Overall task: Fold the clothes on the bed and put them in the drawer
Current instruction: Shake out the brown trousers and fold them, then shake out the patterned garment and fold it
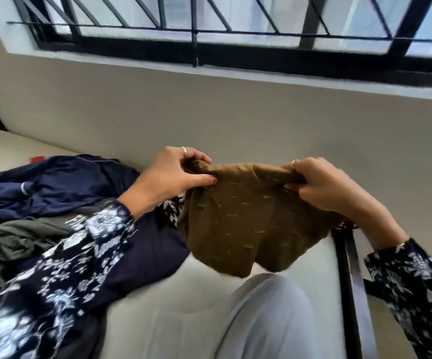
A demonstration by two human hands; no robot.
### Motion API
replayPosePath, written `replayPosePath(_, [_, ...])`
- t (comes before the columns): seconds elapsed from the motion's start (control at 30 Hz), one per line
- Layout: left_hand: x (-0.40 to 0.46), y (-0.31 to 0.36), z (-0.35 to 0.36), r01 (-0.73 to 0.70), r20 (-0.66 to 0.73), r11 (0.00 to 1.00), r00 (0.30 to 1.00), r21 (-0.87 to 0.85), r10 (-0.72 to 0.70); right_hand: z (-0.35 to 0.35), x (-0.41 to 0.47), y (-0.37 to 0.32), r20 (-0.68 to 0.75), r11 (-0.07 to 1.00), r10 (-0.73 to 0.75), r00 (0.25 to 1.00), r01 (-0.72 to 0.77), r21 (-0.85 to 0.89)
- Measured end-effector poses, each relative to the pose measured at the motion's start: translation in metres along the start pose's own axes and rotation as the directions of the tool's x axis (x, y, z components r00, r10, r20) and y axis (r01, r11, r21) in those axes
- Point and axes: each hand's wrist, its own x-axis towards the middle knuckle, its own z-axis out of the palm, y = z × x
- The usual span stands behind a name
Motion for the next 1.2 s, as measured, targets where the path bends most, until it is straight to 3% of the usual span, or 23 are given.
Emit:
replayPosePath(0.17, [0.058,0.033,0.063,-0.155,-0.015,0.984,0.988,-0.083,0.155,-0.040,0.004,0.056,-0.297,0.975,0.150,0.943,-0.192,-0.116])
replayPosePath(0.3, [0.080,0.029,0.120,-0.170,0.022,0.969,0.984,-0.177,0.176,-0.036,-0.015,0.096,-0.330,0.957,0.196,0.923,-0.254,-0.141])
replayPosePath(0.37, [0.076,0.006,0.152,-0.088,0.081,0.986,0.992,-0.144,0.101,-0.007,-0.030,0.119,-0.230,0.933,0.252,0.940,-0.299,-0.200])
replayPosePath(0.43, [0.060,-0.032,0.179,-0.022,0.240,0.999,0.971,0.028,0.015,0.039,-0.049,0.137,-0.002,0.897,0.326,0.945,-0.310,-0.316])
replayPosePath(0.53, [0.028,-0.089,0.197,0.037,0.468,0.958,0.867,0.285,-0.173,0.115,-0.084,0.149,0.436,0.905,0.396,0.808,-0.263,-0.333])
replayPosePath(0.57, [0.020,-0.102,0.195,0.059,0.464,0.944,0.860,0.326,-0.214,0.130,-0.093,0.148,0.514,0.909,0.405,0.756,-0.272,-0.315])
replayPosePath(0.63, [0.012,-0.117,0.182,0.099,0.405,0.922,0.877,0.374,-0.258,0.145,-0.100,0.148,0.537,0.909,0.414,0.735,-0.297,-0.293])
replayPosePath(0.87, [0.014,-0.133,0.129,0.223,0.137,0.920,0.951,0.323,-0.278,0.129,-0.055,0.131,0.378,0.937,0.336,0.862,-0.265,-0.229])
replayPosePath(1.07, [-0.006,-0.154,0.092,0.305,0.047,0.893,0.940,0.331,-0.339,0.137,0.009,0.076,0.421,0.997,0.075,0.904,-0.081,-0.003])
replayPosePath(1.2, [-0.014,-0.167,0.065,0.393,-0.031,0.867,0.914,0.308,-0.403,0.154,0.050,0.045,0.425,1.000,0.003,0.905,-0.011,0.015])
